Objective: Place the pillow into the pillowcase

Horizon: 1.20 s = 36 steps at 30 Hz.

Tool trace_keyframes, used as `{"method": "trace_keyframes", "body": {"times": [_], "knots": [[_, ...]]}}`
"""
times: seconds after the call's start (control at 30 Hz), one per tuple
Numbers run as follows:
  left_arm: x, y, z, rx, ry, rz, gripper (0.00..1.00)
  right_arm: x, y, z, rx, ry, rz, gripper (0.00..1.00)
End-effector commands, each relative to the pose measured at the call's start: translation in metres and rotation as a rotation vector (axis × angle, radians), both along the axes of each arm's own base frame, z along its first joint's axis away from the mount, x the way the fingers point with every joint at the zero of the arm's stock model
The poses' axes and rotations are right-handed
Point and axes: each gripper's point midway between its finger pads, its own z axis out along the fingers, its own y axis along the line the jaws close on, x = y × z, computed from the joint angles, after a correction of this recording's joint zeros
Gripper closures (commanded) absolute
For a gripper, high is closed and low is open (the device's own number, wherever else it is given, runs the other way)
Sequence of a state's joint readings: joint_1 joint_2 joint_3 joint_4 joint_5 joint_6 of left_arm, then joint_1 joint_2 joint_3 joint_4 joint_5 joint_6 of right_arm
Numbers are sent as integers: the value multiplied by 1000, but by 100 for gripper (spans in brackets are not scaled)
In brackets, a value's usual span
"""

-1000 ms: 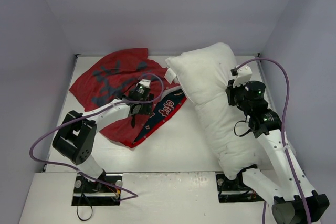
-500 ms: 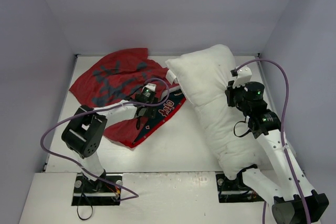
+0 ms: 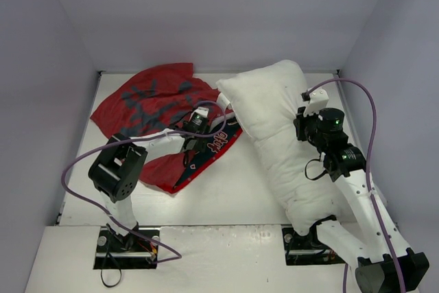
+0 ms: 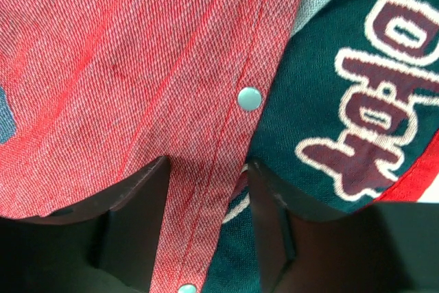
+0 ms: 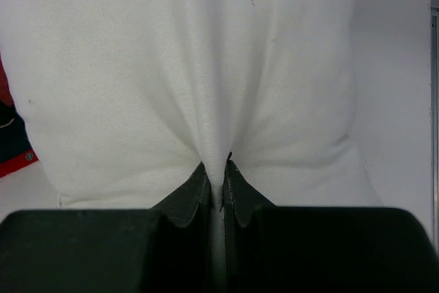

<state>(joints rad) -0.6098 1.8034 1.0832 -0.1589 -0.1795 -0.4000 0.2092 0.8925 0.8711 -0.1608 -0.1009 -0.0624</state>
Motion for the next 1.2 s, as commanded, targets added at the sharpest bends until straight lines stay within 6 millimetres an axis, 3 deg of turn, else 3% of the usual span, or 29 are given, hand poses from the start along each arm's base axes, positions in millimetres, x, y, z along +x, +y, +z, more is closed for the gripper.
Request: {"method": "trace_keyframes", "body": {"times": [0.0, 0.13, 0.27, 0.53, 0.9, 1.17], "knots": [[21, -9, 24, -8, -87, 4, 57, 2, -1, 24, 34, -83, -13, 100], [25, -9, 25, 3, -89, 4, 65, 1, 0, 23, 35, -81, -8, 100], [28, -10, 38, 10, -108, -8, 74, 1, 0, 23, 32, -80, -6, 100], [27, -11, 50, 19, -101, -45, 100, 0, 1, 24, 31, -85, 2, 100], [25, 13, 89, 62, -143, -35, 100, -9, 8, 32, 40, -115, 60, 100], [15, 7, 92, 22, -97, -87, 100, -11, 11, 29, 48, -106, 72, 100]]}}
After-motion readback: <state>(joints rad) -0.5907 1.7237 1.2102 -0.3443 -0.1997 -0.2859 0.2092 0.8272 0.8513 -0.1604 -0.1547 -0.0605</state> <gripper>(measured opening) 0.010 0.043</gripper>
